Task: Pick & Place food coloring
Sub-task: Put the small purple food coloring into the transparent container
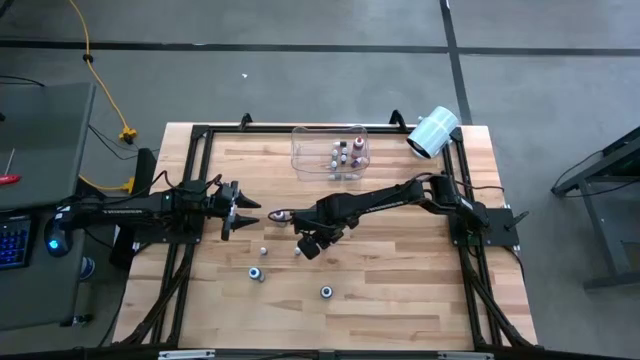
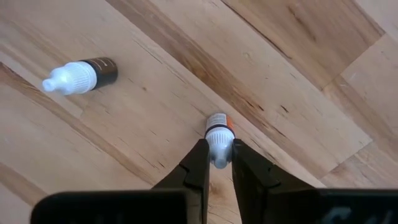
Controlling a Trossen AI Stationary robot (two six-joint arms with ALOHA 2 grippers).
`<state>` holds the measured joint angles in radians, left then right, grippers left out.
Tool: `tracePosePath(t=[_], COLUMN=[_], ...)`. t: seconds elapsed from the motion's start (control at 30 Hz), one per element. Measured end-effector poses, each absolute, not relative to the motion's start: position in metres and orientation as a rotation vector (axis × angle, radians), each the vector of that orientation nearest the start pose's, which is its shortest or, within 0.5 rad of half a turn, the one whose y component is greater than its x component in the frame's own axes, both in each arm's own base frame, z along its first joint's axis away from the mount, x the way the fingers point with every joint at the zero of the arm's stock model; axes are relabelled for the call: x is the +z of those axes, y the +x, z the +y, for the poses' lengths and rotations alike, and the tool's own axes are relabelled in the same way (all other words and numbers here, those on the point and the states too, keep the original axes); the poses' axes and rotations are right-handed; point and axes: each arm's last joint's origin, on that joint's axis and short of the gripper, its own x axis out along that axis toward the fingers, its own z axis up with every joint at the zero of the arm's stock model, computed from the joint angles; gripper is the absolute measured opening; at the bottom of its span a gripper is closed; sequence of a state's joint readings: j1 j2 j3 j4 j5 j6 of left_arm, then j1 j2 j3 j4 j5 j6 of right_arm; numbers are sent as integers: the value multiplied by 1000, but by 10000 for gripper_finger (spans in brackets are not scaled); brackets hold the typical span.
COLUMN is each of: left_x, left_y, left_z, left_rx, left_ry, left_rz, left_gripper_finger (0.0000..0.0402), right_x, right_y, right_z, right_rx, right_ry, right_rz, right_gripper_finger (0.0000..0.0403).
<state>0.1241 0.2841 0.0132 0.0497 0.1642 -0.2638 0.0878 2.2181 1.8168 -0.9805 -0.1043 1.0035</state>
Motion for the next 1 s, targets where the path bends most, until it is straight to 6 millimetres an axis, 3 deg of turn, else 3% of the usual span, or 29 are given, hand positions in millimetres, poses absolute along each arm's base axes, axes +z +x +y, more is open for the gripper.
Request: tracePosePath(t=[0.3,0.57,1.0], left_x=[149,149,149], left_y=[112,112,112], left_z=[9,9,9], left_rx=[-11,-11,-11], left_ry=[-294,-295,-294], left_rz=[223,224,223], left_gripper_finger=[234,234,234], right_x=[203,246,322], right_y=[440,427,396], right_z=[41,35,-4], right_rx=[-528,-548,-569], right_ry=[819,791,704], right_rz=[1271,1139,904], right_gripper_finger=[37,36,36])
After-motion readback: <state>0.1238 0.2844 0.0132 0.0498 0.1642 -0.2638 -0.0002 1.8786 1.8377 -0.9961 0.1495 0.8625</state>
